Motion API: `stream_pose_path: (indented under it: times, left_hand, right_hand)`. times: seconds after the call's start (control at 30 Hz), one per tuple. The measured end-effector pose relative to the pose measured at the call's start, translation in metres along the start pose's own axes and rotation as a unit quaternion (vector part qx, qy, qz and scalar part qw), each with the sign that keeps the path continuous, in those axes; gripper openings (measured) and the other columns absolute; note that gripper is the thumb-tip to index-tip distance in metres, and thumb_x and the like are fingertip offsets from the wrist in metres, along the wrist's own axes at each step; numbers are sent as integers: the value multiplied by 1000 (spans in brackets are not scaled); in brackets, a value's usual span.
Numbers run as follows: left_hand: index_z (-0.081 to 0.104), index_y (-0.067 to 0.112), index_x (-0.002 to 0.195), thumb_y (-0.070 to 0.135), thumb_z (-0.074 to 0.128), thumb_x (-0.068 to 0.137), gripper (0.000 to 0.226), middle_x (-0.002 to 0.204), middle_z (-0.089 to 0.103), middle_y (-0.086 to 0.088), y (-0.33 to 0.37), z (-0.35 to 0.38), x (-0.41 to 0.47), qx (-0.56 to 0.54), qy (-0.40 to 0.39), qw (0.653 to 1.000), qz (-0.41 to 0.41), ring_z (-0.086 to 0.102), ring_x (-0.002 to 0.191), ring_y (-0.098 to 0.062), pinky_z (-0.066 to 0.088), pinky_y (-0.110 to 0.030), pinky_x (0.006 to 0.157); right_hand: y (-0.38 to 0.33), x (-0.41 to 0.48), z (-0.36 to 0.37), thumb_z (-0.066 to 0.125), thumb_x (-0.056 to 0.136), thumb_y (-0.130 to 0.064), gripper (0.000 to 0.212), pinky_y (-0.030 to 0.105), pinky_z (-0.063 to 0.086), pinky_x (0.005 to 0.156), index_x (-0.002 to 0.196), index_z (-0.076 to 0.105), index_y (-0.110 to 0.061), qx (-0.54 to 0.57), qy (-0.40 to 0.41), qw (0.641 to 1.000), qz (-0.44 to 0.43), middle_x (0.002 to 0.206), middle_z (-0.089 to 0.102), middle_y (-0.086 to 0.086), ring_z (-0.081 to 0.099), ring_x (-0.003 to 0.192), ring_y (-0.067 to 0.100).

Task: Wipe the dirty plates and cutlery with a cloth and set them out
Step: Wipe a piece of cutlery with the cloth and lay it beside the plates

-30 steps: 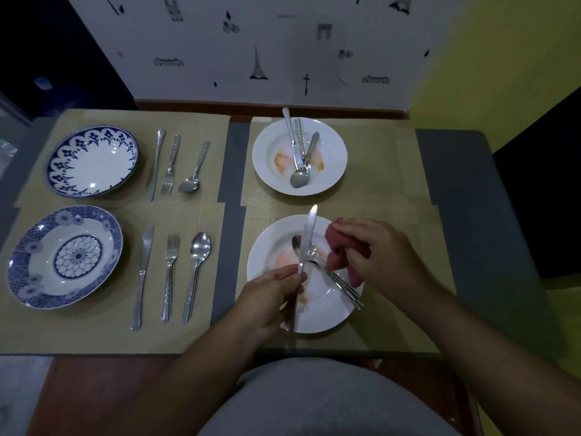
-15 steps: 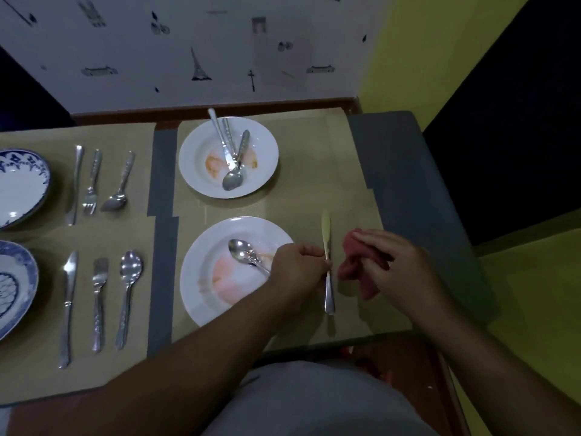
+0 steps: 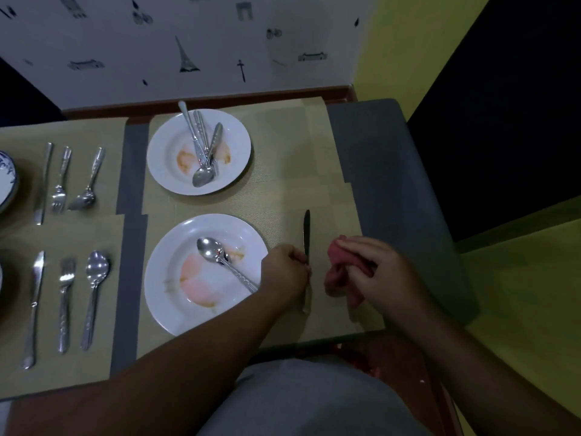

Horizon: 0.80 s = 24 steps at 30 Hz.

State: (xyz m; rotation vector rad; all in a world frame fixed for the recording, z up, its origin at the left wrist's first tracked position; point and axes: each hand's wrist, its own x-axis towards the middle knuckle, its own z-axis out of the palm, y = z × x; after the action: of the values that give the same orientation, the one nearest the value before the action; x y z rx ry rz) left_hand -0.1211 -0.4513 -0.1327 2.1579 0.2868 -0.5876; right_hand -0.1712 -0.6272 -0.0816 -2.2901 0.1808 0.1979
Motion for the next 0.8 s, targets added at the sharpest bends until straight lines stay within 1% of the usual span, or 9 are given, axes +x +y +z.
stream_pose_path:
  times: [0.17,0.27,0.3,0.33,0.37,0.43,0.5,0.73,0.8]
  left_hand:
    - [70,13,97,2,67,87,15,97,72,-4,3,4,-1,68,43,996,26,59,80,-12,32,-6,57]
    - [68,10,117,4,63,92,26,116,64,-9,8,-4,-14,153,18,978,138,59,91,-16,43,-13,72]
    - [62,9,128,6,63,92,35,126,59,-11,6,-6,-18,209,-5,956,205,60,104,-22,48,-22,86]
    - [53,7,139,10,64,92,49,139,52,-15,1,-7,-22,285,-27,920,269,54,123,-30,44,-32,102]
    - [39,4,149,15,64,92,63,153,39,-20,-4,-8,-25,379,-45,869,313,40,139,-37,32,-41,116]
    - [11,0,157,27,52,100,75,165,8,-23,-15,-6,-27,519,-66,785,331,8,153,-39,4,-49,124]
    - [1,-1,157,31,35,105,70,166,-2,-23,-26,-2,-25,569,-82,751,323,-3,153,-38,-7,-49,121]
    - [-1,-1,157,28,23,107,63,166,-2,-22,-38,-8,-26,599,-96,729,316,-2,154,-37,-10,-47,121]
    - [11,-2,157,26,26,104,62,165,9,-22,-43,-11,-25,572,-72,742,342,8,153,-38,-3,-47,122]
  right_hand:
    - [-2,3,-1,70,85,-9,50,35,46,105,127,61,-35,12,-10,1000,-2,126,51,-26,49,121,2]
    - [-3,3,-1,69,85,-8,50,33,46,105,126,62,-35,13,-10,1000,-11,121,49,-30,49,119,1]
    - [-3,3,-1,69,85,-8,49,32,46,105,126,62,-34,12,-9,1000,-14,121,49,-30,49,119,1]
    - [-3,4,-1,69,85,-8,49,32,46,105,126,62,-34,12,-8,1000,-16,121,49,-30,49,119,0]
    - [-3,4,0,69,85,-9,49,31,45,105,127,62,-34,10,-7,1000,-17,122,50,-29,49,119,0]
    - [-3,5,1,69,85,-9,49,31,46,105,127,62,-34,7,-9,1000,-19,121,49,-31,48,118,-2]
    - [-3,5,3,69,85,-9,50,31,47,104,127,62,-35,10,-13,1000,-20,122,50,-30,49,119,-2]
    - [-12,2,11,69,84,-5,49,30,46,104,125,64,-32,17,-12,999,-32,120,53,-28,50,116,-5]
    - [-15,1,15,69,84,-7,49,29,47,104,126,63,-33,12,-19,999,-34,121,53,-27,50,117,-4]
